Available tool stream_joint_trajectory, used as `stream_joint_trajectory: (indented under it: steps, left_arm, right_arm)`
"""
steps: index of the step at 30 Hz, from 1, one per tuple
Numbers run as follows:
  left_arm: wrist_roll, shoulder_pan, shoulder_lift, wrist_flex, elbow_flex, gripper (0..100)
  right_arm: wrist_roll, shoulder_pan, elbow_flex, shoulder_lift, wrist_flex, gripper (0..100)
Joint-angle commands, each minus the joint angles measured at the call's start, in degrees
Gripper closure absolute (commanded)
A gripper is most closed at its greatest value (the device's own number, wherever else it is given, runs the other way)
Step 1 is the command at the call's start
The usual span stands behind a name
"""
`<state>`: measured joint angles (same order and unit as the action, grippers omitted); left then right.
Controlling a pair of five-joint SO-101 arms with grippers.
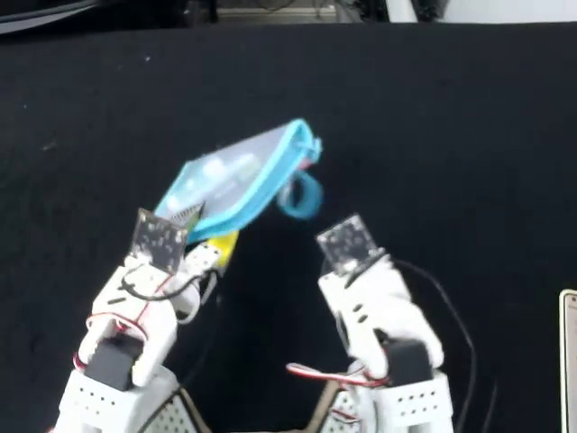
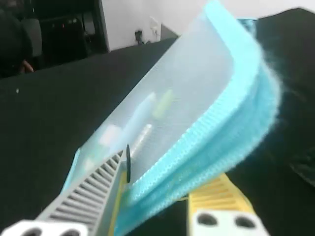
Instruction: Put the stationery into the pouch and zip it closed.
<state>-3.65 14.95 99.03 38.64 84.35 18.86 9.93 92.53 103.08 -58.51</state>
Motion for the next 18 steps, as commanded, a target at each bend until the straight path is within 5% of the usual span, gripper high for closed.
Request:
stream_joint_trajectory:
  steps: [1,18]
  left_arm:
    - [0.79,0.75,-3.08,4.75,-7.25,81]
    - [-2.37,0.22,-36.13,5.01,-30.2,76]
  right_arm:
    - [-0.53,-1.05,0.13,4.7,2.55,97.2]
    - [-0.7,-0.97,1.63,4.7,2.73,97.2]
